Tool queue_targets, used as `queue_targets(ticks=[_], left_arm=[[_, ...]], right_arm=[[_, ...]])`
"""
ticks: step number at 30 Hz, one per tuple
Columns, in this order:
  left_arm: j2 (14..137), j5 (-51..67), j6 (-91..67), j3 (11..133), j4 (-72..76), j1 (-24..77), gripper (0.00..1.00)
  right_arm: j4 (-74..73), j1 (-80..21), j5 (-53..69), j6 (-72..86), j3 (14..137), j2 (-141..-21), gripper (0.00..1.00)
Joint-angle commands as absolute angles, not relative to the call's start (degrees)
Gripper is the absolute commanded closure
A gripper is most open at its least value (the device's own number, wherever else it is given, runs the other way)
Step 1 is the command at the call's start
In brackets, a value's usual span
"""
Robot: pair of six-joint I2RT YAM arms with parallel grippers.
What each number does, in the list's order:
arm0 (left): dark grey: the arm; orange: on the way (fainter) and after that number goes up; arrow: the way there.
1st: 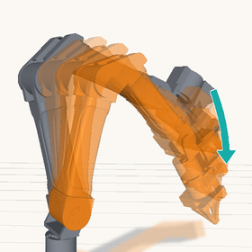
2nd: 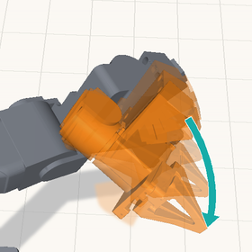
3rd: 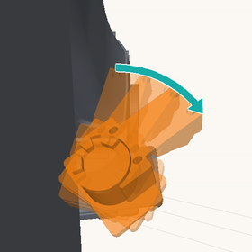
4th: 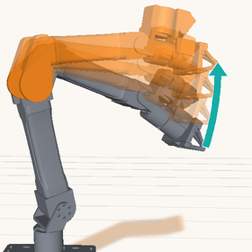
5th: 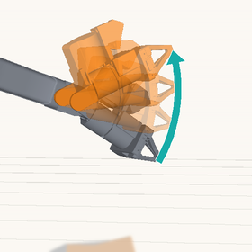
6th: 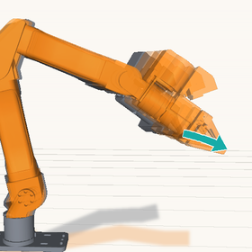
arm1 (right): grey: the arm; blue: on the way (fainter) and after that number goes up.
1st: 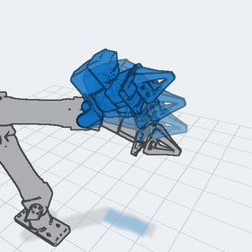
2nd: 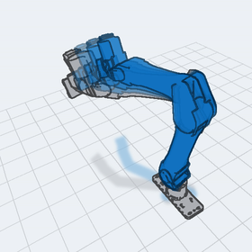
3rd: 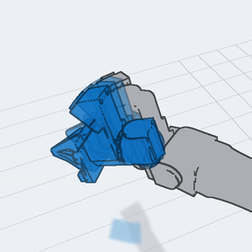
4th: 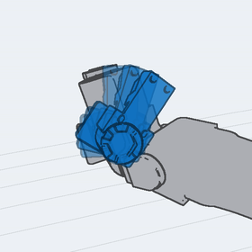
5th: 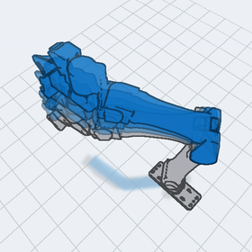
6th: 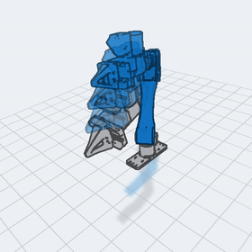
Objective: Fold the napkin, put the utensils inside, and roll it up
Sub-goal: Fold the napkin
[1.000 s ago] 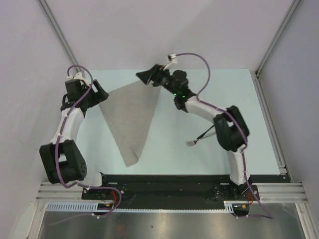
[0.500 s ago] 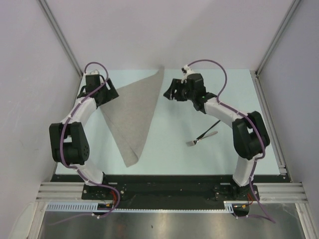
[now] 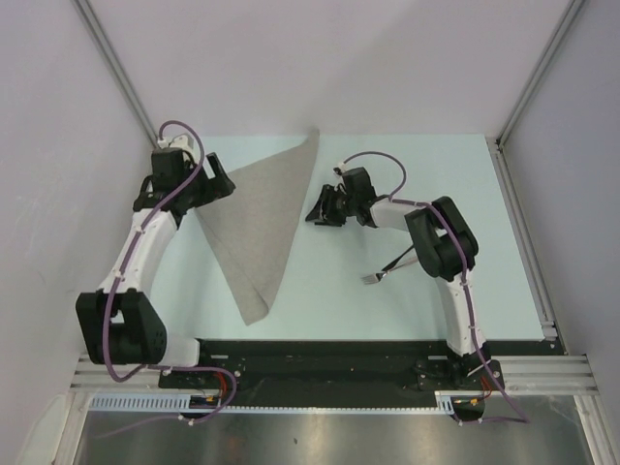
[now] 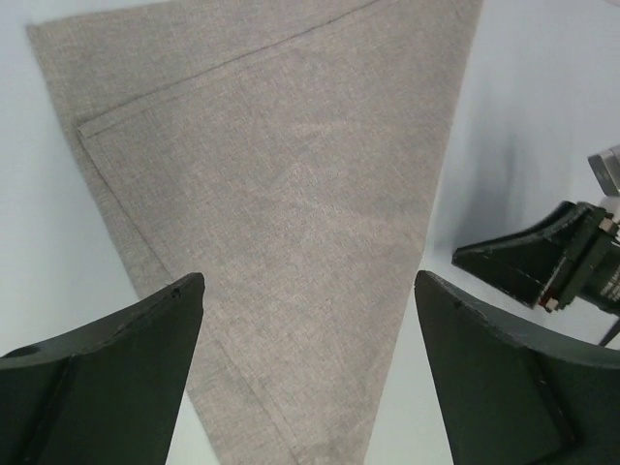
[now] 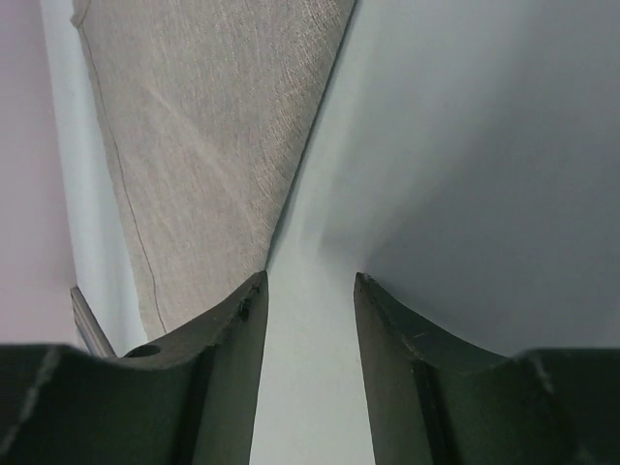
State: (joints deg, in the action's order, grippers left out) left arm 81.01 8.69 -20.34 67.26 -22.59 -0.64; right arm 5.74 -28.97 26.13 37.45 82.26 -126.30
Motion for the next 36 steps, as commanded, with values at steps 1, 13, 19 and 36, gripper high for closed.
queue_targets(ticks=[1,13,19,36], left_arm=[[75.77,8.71,-14.24,70.23,-27.51,-0.53,0.04],[73.83,8.88,-12.75,66.54,-25.05,-0.53,0.01],[73.21,8.79,-12.3,65.57,-24.35,-0.53,0.0],[72.69,9.67,-15.55,63.81,-22.59,2.02,0.01]], right_arm=[[10.11,-29.88,28.91,42.8,86.03,-130.24,0.55],[9.14,-32.08,26.81,47.02,89.65,-135.09,0.65],[10.81,-32.69,28.04,49.13,90.35,-137.02,0.66],[0.45,-25.93,21.36,40.44,78.41,-126.4,1.0]])
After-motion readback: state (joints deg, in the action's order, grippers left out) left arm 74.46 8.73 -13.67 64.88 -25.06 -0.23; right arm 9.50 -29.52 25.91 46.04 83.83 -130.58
